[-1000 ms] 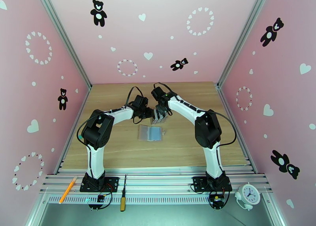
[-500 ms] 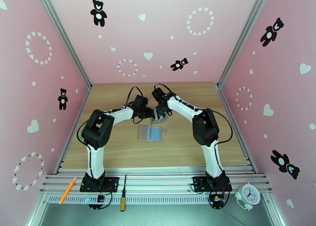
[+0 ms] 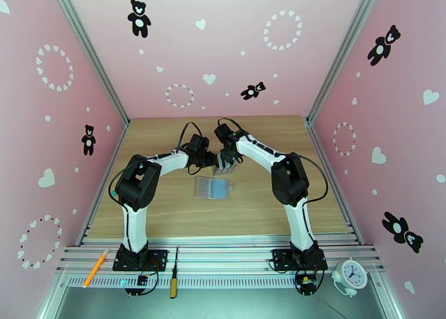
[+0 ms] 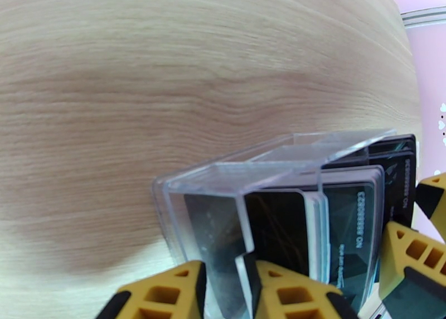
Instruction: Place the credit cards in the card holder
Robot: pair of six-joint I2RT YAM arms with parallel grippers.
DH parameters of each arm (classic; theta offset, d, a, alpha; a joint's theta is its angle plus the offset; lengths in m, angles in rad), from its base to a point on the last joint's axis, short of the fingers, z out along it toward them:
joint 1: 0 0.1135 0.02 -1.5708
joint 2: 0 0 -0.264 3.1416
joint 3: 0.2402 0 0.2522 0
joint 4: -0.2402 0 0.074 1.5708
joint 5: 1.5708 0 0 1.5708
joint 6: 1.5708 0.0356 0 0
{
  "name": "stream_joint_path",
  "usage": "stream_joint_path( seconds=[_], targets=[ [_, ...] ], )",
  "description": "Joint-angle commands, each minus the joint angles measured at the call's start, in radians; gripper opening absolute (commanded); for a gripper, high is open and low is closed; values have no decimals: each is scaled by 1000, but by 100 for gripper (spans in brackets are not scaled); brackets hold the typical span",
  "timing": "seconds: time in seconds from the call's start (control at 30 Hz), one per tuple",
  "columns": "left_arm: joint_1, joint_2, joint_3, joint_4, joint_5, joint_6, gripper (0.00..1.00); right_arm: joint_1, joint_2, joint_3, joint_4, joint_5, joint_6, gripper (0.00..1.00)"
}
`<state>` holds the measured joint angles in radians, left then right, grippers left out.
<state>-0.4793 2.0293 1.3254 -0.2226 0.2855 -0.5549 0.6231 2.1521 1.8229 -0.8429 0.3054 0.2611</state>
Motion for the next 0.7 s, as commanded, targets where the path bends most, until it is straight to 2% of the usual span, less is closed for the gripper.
stream_joint_path(
  seconds=[0.0,0.53,0.67],
  targets=[
    [3,33,10,-15,12,-4,30,-2,-41,22,-36,50,-3,41],
    [2,35,10,-14,11,-5,30,7,-65,28,-45,58,-9,36],
    [2,35,11,-13,12,-5,29,13,-61,28,-44,48,-9,29]
  ],
)
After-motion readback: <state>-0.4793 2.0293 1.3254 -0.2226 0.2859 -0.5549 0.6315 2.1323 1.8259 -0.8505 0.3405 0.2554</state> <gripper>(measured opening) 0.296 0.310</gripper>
